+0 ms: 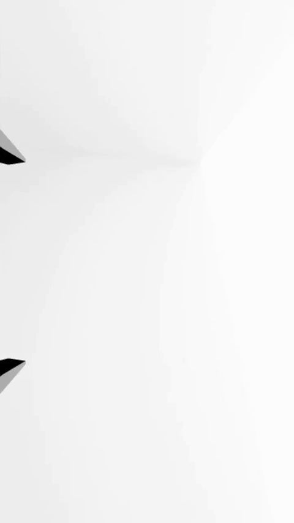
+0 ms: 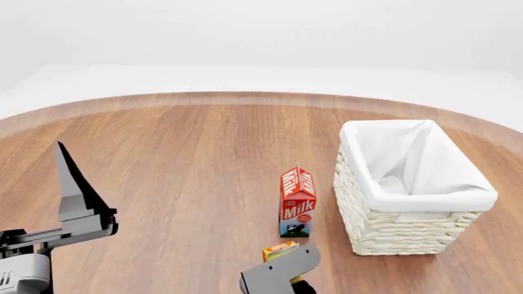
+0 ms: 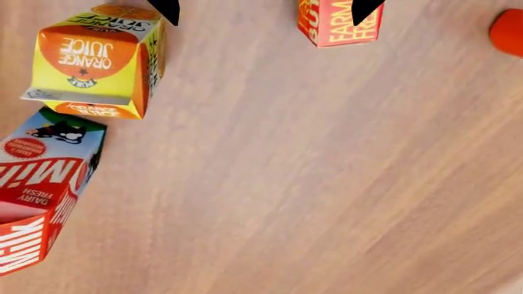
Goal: Pick up the cream cheese box and the butter, and put them in the basket.
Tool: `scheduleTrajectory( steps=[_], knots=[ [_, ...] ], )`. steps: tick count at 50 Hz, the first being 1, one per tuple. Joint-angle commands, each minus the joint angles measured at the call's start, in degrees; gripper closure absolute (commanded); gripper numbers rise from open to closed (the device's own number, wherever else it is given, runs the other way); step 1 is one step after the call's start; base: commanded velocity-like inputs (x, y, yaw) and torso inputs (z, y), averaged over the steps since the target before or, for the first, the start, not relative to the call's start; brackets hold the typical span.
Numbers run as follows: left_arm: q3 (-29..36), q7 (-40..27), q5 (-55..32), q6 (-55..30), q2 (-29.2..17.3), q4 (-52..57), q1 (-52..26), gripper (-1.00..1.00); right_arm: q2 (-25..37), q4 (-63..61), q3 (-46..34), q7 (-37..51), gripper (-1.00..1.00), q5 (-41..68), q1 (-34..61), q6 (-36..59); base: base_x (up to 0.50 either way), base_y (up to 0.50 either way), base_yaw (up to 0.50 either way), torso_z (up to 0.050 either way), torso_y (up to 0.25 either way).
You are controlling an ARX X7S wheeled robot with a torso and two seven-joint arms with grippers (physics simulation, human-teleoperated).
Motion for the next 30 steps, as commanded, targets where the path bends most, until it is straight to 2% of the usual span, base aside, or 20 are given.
scheduleTrajectory(
  steps=[1, 30],
  knots=[
    [-0.3, -0.1, -0.3, 0.2, -0.1, 0.0, 0.1, -1.0, -1.7, 0.5, -1.8, 1.4, -1.0, -1.7, -0.8, 0.5, 0.0, 0.0, 0.0, 0.0, 0.0],
    [-0.5, -0.4, -0.8, 0.6, -0.3, -0.4, 0.2, -1.0, -7.2, 0.4, -5.2, 1.2, -1.0, -3.4, -1.7, 0.7, 0.0, 0.0, 0.0, 0.0, 0.0]
  ],
)
